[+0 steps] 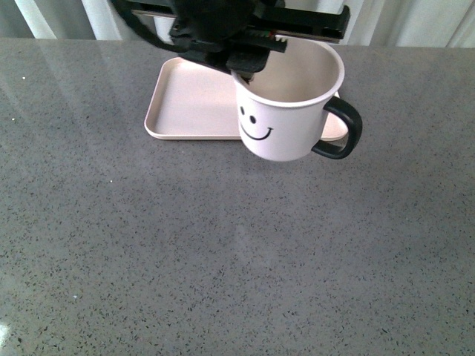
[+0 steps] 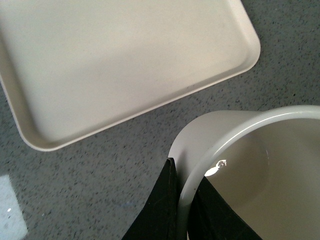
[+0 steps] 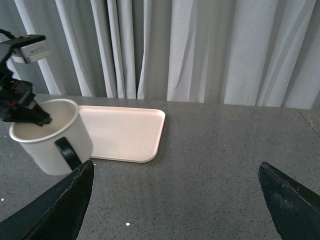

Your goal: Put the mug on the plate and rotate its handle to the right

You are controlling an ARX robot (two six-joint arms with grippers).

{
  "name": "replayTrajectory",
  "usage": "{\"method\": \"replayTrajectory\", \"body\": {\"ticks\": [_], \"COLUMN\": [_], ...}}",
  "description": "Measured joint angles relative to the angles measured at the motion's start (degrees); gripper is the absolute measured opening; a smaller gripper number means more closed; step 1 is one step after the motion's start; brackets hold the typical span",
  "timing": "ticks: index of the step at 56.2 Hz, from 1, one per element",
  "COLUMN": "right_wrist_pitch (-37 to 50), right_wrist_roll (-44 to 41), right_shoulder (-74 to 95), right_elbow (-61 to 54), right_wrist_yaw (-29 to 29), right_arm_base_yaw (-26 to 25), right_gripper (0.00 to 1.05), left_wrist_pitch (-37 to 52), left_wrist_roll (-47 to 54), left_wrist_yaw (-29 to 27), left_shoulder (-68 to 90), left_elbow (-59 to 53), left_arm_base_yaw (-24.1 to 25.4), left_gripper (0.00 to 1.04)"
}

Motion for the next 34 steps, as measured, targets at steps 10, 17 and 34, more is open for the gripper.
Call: {"method": "replayTrajectory", "body": {"ticks": [10,17,34], "right_wrist_pitch": [0.0,0.0,0.0], "right_wrist_roll": [0.0,0.0,0.0], "right_shoulder": [0.0,0.0,0.0], "right_elbow": [0.0,0.0,0.0], "right_wrist_yaw": [0.0,0.0,0.0], "right_arm_base_yaw": [0.0,0.0,0.0], "right_gripper": [0.96,0.96,0.96], "left_wrist_pitch": [-4.13,-7.54,-9.44], "left_wrist_roll": [-2.58,-3.93,-4.9], "left_wrist_yaw": [-1.6,-2.51,-2.75], "left_shoulder": [7.76,12.41,17.09], "left_elbow": [11.28,18.45,24.79], "left_arm_base_yaw": [-0.85,-0.85,-0.59], "left_gripper": [0.02,0.02,0.02]}}
